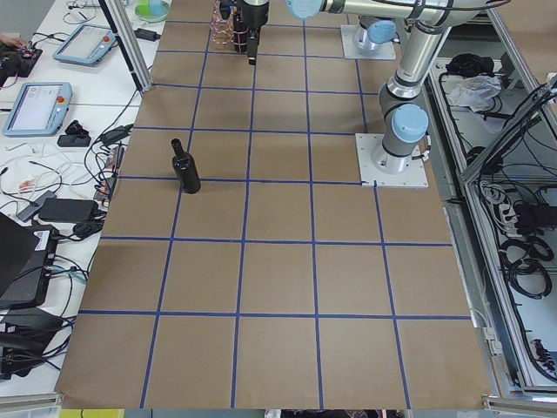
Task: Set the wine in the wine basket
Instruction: 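Lower the left gripper onto the upright dark wine bottle's neck and close, then lift the dark bottle by its neck with the left gripper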
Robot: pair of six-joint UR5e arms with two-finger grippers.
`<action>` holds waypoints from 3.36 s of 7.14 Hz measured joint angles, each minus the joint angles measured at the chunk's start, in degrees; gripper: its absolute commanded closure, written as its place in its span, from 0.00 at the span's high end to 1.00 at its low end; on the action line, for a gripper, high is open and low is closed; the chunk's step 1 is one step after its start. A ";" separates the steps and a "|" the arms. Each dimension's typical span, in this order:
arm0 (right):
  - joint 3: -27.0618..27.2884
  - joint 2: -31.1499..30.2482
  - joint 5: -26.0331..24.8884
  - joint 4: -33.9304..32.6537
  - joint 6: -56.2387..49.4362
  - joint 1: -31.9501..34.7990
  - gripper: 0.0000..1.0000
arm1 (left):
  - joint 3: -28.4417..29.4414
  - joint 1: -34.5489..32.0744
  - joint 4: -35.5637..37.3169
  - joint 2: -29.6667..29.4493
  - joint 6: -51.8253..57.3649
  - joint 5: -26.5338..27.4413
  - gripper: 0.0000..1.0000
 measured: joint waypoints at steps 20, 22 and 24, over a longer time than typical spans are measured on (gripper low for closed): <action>0.09 0.00 0.36 0.29 0.00 0.00 1.00 | 18.14 17.57 15.49 -30.67 21.09 -3.76 0.55; 0.09 0.00 0.36 0.32 0.00 0.00 1.00 | 17.91 17.57 15.17 -30.47 21.11 -3.70 0.07; 0.09 0.00 0.35 0.34 0.00 0.00 1.00 | 17.86 17.57 15.23 -30.45 21.48 -3.71 0.00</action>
